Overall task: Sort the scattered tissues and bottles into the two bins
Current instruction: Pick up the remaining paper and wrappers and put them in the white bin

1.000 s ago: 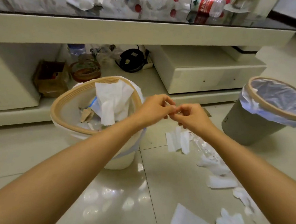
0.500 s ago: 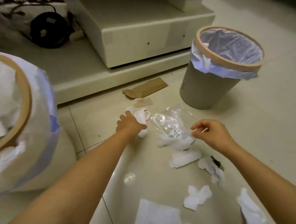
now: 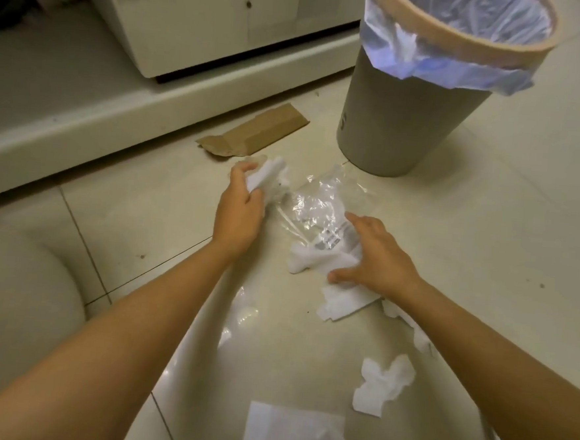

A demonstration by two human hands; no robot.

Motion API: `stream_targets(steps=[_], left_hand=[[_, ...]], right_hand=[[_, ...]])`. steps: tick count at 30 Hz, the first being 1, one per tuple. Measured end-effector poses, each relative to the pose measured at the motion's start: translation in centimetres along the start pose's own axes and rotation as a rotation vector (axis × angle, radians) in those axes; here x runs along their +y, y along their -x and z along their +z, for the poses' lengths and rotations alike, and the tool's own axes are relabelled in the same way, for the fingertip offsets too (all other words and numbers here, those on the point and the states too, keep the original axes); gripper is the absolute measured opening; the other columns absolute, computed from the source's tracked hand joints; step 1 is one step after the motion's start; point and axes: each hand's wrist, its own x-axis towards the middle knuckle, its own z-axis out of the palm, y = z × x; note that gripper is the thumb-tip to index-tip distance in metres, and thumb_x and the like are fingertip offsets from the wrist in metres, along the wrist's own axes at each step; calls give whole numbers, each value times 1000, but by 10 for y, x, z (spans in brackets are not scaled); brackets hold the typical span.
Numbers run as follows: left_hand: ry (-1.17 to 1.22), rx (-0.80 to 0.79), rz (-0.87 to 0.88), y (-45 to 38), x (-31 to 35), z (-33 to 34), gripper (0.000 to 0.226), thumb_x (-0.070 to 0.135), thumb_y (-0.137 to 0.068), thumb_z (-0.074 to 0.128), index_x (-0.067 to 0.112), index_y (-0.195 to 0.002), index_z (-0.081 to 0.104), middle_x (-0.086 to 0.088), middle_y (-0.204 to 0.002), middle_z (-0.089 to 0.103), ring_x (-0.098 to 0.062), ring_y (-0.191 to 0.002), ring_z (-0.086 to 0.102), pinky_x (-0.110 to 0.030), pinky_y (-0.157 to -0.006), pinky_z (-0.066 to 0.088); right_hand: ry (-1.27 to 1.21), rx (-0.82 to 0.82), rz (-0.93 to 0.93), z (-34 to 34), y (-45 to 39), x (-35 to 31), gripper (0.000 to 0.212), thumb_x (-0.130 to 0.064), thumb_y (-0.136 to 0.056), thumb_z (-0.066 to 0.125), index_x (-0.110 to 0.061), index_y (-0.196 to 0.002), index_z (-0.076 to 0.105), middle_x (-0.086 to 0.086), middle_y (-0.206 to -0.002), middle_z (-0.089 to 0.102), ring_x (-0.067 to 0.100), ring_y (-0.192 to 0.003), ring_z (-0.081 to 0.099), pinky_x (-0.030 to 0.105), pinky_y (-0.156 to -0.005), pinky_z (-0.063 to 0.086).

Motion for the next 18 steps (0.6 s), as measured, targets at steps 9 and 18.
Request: stream_targets(steps=[9,18], left_hand=[[-504,-337,-118,-23,15,40,92,67,-68,69,15,-137,39,-6,-133,51,-26,-120,49,-36,-84,44],[-514,-74,22,-19,8,34,25,24,-83,64,13,-106,61,-7,-116,48,-28,-112,41,-34,-78,38]], right_hand=[[-88,100,28,22,-5,0,83,-29,-64,84,-26,-136,41,-1,-134,42,24,-122,38,38,-96,42],[-154,149,183,24,1,2,114,-32,-53,91,-21,-144,23,8,-136,36,28,-126,32,36,-102,34]])
